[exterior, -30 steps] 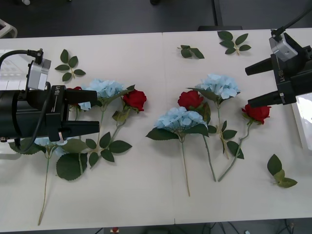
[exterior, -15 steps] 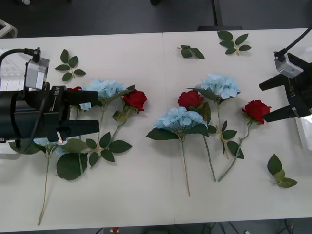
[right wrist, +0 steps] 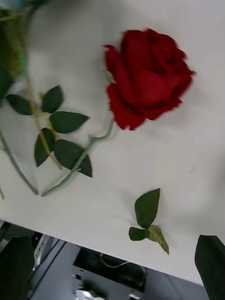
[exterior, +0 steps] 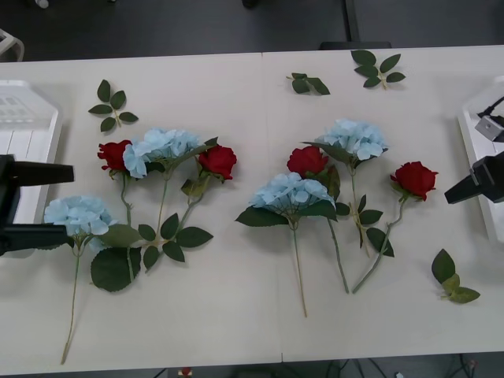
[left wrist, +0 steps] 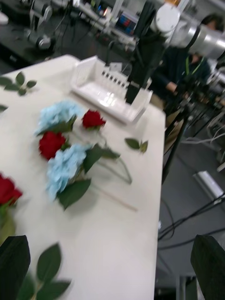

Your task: Place the red flowers into the right box and the blue flowers into the left box. If a person shows an open palm, hand one flower to the person first, then continue sorting.

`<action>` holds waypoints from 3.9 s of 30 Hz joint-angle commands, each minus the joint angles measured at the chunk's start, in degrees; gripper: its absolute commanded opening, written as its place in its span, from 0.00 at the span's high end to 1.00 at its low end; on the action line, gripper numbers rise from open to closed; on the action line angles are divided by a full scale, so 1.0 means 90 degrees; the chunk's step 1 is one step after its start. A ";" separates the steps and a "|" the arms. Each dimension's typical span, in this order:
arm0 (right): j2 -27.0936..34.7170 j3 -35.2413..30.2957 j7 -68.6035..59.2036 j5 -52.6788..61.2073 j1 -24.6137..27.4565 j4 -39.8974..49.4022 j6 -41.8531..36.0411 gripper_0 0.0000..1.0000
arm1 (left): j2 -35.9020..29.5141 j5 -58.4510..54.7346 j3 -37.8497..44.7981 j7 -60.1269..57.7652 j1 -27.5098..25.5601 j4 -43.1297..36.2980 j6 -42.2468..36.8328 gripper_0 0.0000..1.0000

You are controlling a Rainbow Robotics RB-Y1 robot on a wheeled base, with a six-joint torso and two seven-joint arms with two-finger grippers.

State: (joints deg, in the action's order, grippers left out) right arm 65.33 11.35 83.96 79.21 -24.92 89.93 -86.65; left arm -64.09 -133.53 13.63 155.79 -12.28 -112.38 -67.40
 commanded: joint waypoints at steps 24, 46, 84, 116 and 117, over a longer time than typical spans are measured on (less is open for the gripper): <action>-0.2513 -0.0138 -0.2503 -0.3430 0.0122 -0.0275 0.0458 0.00 | 0.1321 0.5432 0.1219 -0.4126 -0.2083 -0.1067 0.0135 0.00; -0.3314 0.0223 -0.2630 -0.4113 -0.0386 -0.1330 0.1288 0.00 | 0.1321 0.8176 -0.0753 -0.5982 -0.0520 -0.0569 0.0458 0.00; -0.3431 0.0174 -0.2425 -0.4523 -0.0572 -0.1603 0.1434 1.00 | 0.1809 0.9016 -0.2404 -0.6187 0.1120 0.1247 0.0819 0.00; -0.1536 0.3407 0.1374 -0.6896 -0.4517 -0.5285 0.2802 1.00 | 0.1682 0.9114 -0.2316 -0.6167 0.1159 0.1120 0.0770 1.00; -0.1536 0.3446 0.1374 -0.6896 -0.4517 -0.5402 0.2860 1.00 | 0.1604 0.9084 -0.2316 -0.6187 0.1179 0.1052 0.0731 1.00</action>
State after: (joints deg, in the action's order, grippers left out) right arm 49.05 40.07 94.30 18.44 -63.09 43.88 -62.66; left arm -47.83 -50.95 -7.68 102.88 -3.41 -100.96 -60.63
